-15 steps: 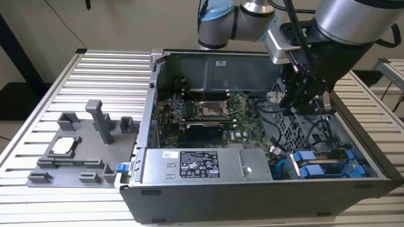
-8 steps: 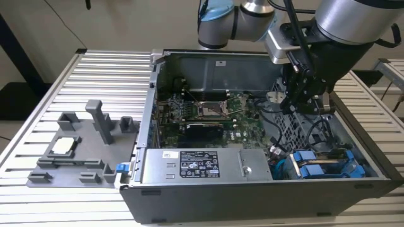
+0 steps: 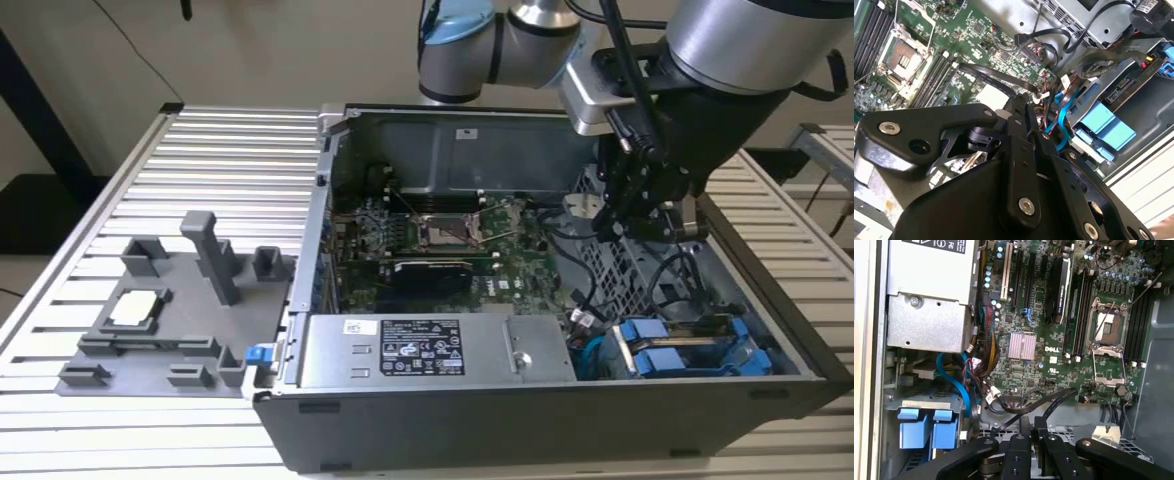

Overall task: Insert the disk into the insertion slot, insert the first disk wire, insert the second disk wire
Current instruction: 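Insert the second disk wire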

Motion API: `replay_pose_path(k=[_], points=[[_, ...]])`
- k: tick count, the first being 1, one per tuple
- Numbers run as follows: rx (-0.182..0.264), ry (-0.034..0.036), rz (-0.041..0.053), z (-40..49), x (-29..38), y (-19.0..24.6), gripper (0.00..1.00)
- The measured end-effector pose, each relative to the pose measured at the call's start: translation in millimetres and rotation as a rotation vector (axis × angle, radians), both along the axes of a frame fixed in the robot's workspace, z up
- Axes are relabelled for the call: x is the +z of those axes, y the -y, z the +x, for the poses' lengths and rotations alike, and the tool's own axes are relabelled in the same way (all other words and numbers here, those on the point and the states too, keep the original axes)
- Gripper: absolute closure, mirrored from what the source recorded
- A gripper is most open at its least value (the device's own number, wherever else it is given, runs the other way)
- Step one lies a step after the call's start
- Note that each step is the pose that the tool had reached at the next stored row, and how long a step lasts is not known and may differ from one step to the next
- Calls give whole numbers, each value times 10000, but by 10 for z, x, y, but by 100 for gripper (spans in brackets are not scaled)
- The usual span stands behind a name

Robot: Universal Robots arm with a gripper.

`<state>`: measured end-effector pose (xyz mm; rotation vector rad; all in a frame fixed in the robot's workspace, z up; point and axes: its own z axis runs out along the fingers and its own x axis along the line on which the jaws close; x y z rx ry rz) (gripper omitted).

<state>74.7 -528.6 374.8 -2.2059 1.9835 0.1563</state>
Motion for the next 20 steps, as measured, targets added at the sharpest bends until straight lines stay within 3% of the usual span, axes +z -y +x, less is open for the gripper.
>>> replay_pose_path(k=[11,20], points=[[-1,-17,-12,16,1,16,84],[0,-260,-10,179,-3,206,84]])
